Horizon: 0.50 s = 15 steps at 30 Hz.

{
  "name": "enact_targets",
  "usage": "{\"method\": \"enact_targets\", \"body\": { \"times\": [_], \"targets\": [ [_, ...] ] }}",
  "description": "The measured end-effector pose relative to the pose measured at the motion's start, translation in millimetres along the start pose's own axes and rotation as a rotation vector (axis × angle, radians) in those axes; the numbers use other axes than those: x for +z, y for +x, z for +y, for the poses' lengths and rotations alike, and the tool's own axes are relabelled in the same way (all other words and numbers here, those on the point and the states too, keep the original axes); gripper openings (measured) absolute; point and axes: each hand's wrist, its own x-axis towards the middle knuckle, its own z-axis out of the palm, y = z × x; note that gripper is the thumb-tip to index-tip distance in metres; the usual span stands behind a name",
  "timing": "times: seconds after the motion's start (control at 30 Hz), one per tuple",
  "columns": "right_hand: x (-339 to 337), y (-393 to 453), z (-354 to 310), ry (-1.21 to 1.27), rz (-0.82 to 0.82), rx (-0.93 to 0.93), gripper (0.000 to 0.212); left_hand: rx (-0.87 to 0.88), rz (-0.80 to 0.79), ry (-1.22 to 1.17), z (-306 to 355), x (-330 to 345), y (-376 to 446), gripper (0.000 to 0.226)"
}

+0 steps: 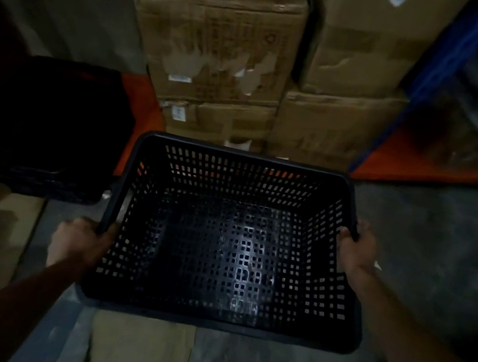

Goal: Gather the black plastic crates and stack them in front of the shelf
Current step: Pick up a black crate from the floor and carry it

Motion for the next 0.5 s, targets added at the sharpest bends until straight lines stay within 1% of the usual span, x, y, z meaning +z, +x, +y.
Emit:
{"method": "enact_targets", "body": {
  "times": [0.1,0.17,0.2,0.27,0.37,0.5],
  "targets": [
    [33.8,18.4,-5.8,-0.007,-0.064,0.024,0.022,-0.063,0.005,0.004,-14.7,11.8,7.5,0.056],
    [55.1,28.6,-6.1,-0.023,-0.114,0.002,0.011,-0.108,0.019,-0.003,-23.5,21.2,11.5,0.056],
    [68.6,34.3,-6.2,-0.019,-0.141,-0.006,0.009,-0.13,0.026,-0.007,-28.9,26.9,15.2,0.055],
    [94.5,44.7,-5.8,-0.015,-0.178,-0.02,0.009,-0.175,0.042,-0.014,-41.0,38.2,23.3,0.052],
    [120.6,52.6,-7.1,-0.013,-0.219,-0.026,0.019,-0.207,0.056,-0.022,-52.6,47.7,32.3,0.05],
    [151.8,58.6,-9.8,-0.016,-0.258,-0.041,0.019,-0.24,0.063,-0.032,-66.9,57.0,46.0,0.048]
  ]
}}
